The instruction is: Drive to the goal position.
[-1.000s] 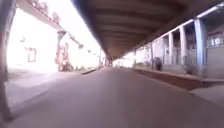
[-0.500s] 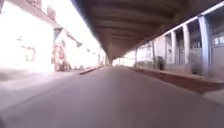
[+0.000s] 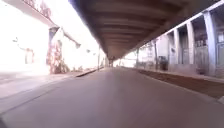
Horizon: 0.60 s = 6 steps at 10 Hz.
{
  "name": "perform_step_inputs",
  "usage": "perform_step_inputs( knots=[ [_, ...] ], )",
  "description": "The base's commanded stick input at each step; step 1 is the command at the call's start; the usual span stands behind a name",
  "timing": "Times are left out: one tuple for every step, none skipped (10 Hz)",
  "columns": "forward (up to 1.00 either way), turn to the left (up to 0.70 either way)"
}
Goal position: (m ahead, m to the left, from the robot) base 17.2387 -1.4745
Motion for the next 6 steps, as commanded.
perform_step_inputs(
  knots=[
    [0.85, 0.00],
    [0.85, 0.00],
    [0.85, 0.00],
    [0.85, 0.00],
    [0.85, 0.00],
    [0.85, 0.00]
  ],
)
